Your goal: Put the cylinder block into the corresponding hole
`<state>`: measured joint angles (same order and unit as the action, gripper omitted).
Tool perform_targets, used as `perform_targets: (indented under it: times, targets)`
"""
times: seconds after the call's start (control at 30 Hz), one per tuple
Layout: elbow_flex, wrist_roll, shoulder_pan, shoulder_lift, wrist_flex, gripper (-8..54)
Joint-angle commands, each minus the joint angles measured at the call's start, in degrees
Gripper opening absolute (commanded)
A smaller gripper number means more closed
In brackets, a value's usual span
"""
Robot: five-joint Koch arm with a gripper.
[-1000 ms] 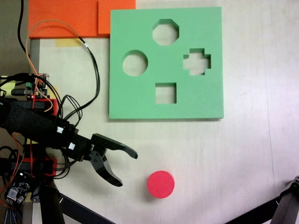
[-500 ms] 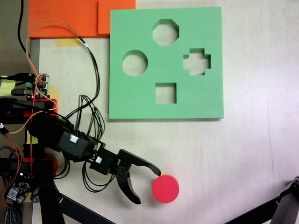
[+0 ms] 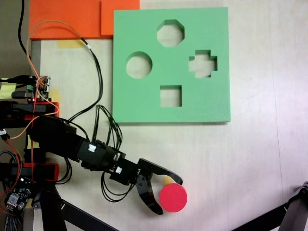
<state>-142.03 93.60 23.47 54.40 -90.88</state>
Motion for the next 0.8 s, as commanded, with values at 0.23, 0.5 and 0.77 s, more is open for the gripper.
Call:
perform_targets:
  times: [0.23, 0.5, 0.77]
  targets:
    - [6.86, 0.35, 2.02, -3.52, 0.62, 47.7]
    - [9.49, 0.35, 1.76, -4.83, 1.49, 31.6]
    - [8.96, 0.35, -2.81, -5.36, -0.44, 33.8]
